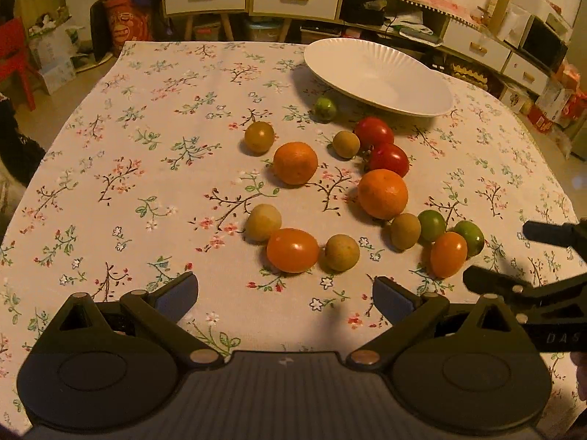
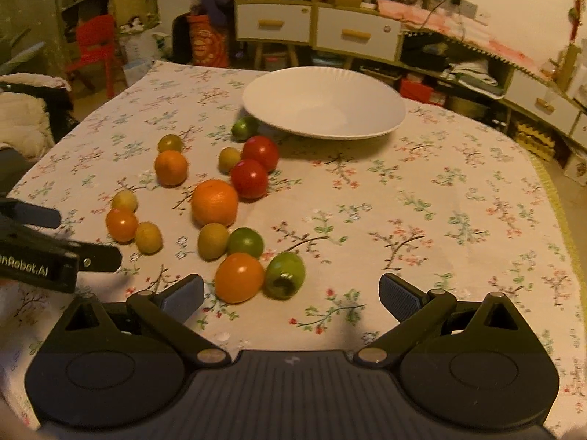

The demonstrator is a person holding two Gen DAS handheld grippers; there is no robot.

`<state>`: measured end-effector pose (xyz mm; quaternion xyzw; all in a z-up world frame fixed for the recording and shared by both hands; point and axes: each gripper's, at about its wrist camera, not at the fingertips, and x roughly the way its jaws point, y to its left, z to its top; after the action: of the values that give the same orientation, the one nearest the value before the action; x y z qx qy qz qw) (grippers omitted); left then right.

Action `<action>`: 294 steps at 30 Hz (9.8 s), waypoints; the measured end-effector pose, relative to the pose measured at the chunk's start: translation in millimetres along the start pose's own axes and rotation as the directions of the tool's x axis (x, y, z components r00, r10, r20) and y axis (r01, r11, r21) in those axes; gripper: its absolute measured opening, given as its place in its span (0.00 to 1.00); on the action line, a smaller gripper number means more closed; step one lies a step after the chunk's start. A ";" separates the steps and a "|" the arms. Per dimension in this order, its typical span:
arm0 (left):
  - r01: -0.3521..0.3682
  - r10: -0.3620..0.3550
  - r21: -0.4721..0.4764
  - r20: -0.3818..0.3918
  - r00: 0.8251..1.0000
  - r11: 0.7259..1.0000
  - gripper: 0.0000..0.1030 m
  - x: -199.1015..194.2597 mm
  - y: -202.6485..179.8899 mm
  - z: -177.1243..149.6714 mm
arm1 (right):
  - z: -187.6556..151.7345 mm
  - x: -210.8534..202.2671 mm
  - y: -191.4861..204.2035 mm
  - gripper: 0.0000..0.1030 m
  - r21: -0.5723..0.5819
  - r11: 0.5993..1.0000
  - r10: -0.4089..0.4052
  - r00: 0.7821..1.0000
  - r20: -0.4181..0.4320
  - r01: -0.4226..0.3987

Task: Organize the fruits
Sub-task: 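Close the right gripper on the green tomato while the left gripper grasps an orange tomato, then carry both held tomatoes to the white plate and lower them onto it, then open both grippers to release the tomatoes on the plate, then grasp a yellow-brown fruit with the left gripper while the right gripper grasps an orange tomato, then carry both held fruits over the white plate and lower them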

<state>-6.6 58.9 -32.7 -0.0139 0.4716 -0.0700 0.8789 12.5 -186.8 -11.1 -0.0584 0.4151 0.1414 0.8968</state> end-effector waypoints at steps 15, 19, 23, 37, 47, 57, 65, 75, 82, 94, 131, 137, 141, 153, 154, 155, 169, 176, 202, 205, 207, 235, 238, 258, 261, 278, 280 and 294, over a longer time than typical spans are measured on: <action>0.151 -0.154 0.044 0.069 0.986 0.987 0.88 9.1 19.0 -18.4 | -17.4 6.0 -0.9 0.71 -0.026 0.983 0.183 0.983 0.026 -0.182; 0.169 -0.173 0.052 0.088 0.981 0.984 0.80 7.8 19.1 -17.3 | -16.8 5.4 -0.8 0.67 -0.041 0.983 0.177 0.984 0.031 -0.176; 0.161 -0.164 0.032 0.091 0.982 0.986 0.67 9.6 23.9 -16.1 | -15.5 5.6 -10.5 0.57 -0.033 0.987 0.158 0.987 0.040 -0.156; 0.153 -0.160 0.065 0.117 0.980 0.986 0.48 19.7 19.2 -9.1 | -14.8 10.2 -21.9 0.40 -0.034 0.992 0.126 0.991 0.052 -0.124; 0.162 -0.168 0.060 0.126 0.978 0.985 0.43 23.1 17.8 -5.9 | -10.3 20.3 -20.8 0.33 -0.035 0.995 0.093 0.993 0.074 -0.090; 0.176 -0.185 0.072 0.140 0.973 0.982 0.42 23.7 14.8 -4.7 | -8.2 20.7 -17.7 0.25 -0.061 0.994 0.096 0.989 0.110 -0.089; 0.183 -0.193 0.078 0.151 0.970 0.980 0.42 21.1 11.4 -2.3 | -4.9 14.1 -15.7 0.25 -0.071 0.993 0.106 0.986 0.130 -0.097; 0.201 -0.211 0.075 0.158 0.965 0.977 0.42 19.5 0.6 9.8 | 7.1 7.6 -17.4 0.25 -0.055 0.994 0.103 0.980 0.172 -0.094; 0.196 -0.211 0.098 0.183 0.960 0.976 0.42 19.4 -18.0 29.6 | 30.2 8.2 -21.9 0.25 -0.028 0.995 0.099 0.972 0.214 -0.096; 0.183 -0.212 0.148 0.212 0.954 0.972 0.42 32.7 -47.4 72.7 | 62.5 24.6 -48.8 0.25 0.057 0.994 0.085 0.974 0.210 -0.099; 0.173 -0.204 0.182 0.173 0.963 0.968 0.42 102.3 -81.6 135.0 | 116.5 99.1 -76.6 0.25 0.082 0.989 0.117 0.987 0.110 -0.127; 0.175 -0.208 0.188 0.174 0.962 0.966 0.43 104.1 -80.7 136.5 | 118.5 104.2 -82.3 0.25 0.092 0.990 0.098 0.990 0.101 -0.107; 0.179 -0.212 0.187 0.176 0.961 0.966 0.43 103.7 -79.1 136.5 | 118.4 105.6 -84.5 0.26 0.108 0.989 0.093 0.990 0.103 -0.104; 0.174 -0.215 0.200 0.207 0.954 0.964 0.71 91.1 -75.0 129.4 | 116.7 90.8 -85.9 0.60 0.137 0.982 0.116 0.985 0.127 -0.133; 0.175 -0.218 0.205 0.208 0.954 0.963 0.73 89.7 -74.7 128.6 | 116.6 89.0 -85.6 0.62 0.136 0.982 0.115 0.985 0.130 -0.133; 0.175 -0.220 0.210 0.210 0.953 0.962 0.76 87.8 -74.2 127.5 | 116.6 87.0 -84.8 0.64 0.135 0.982 0.114 0.984 0.133 -0.132; 0.168 -0.220 0.225 0.231 0.948 0.960 1.00 59.4 -57.0 105.7 | 107.5 52.2 -72.0 0.89 0.104 0.987 0.100 0.974 0.204 -0.124; 0.152 -0.201 0.222 0.219 0.955 0.963 1.00 50.8 -44.6 96.6 | 93.2 39.7 -62.9 0.96 0.064 0.991 0.102 0.972 0.213 -0.118; 0.128 -0.172 0.208 0.208 0.963 0.970 1.00 23.3 17.6 34.3 | 28.0 15.4 -31.8 0.99 0.024 0.987 0.149 0.969 0.196 -0.157; 0.119 -0.166 0.222 0.208 0.964 0.968 1.00 21.9 23.3 28.7 | 22.9 13.2 -26.2 1.00 0.000 0.987 0.161 0.967 0.196 -0.164; 0.123 -0.169 0.221 0.206 0.964 0.968 1.00 20.5 28.3 25.2 | 19.7 12.0 -22.5 0.99 -0.014 0.985 0.169 0.966 0.194 -0.169; 0.120 -0.191 0.316 0.204 0.960 0.941 0.96 36.9 33.5 -19.7 | -22.1 25.5 3.2 0.90 -0.105 0.983 0.163 0.979 0.123 -0.151; 0.128 -0.202 0.321 0.211 0.956 0.939 0.86 34.9 30.4 -18.4 | -22.6 27.5 3.8 0.83 -0.127 0.985 0.137 0.982 0.133 -0.121; 0.129 -0.198 0.278 0.239 0.951 0.952 0.41 35.7 23.4 -10.6 | -17.0 29.4 9.5 0.47 -0.172 0.978 0.141 0.978 0.156 -0.113; 0.130 -0.199 0.275 0.239 0.950 0.953 0.34 35.4 23.2 -10.5 | -17.0 28.4 11.6 0.42 -0.185 0.975 0.149 0.977 0.154 -0.120; 0.146 -0.207 0.266 0.220 0.953 0.953 0.26 32.8 22.1 -4.3 | -11.4 24.1 13.5 0.30 -0.173 0.974 0.171 0.974 0.147 -0.145; 0.149 -0.210 0.264 0.222 0.952 0.953 0.26 32.1 20.9 -2.9 | -9.8 22.6 13.9 0.30 -0.171 0.973 0.179 0.972 0.150 -0.153; 0.170 -0.225 0.238 0.230 0.947 0.956 0.26 28.3 11.0 12.3 | 3.9 18.0 4.1 0.30 -0.126 0.981 0.171 0.967 0.189 -0.149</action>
<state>20.3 65.4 -50.3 0.0248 0.3408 -0.2063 0.9169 25.1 -178.4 -22.3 -0.0598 0.3183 0.2413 0.9148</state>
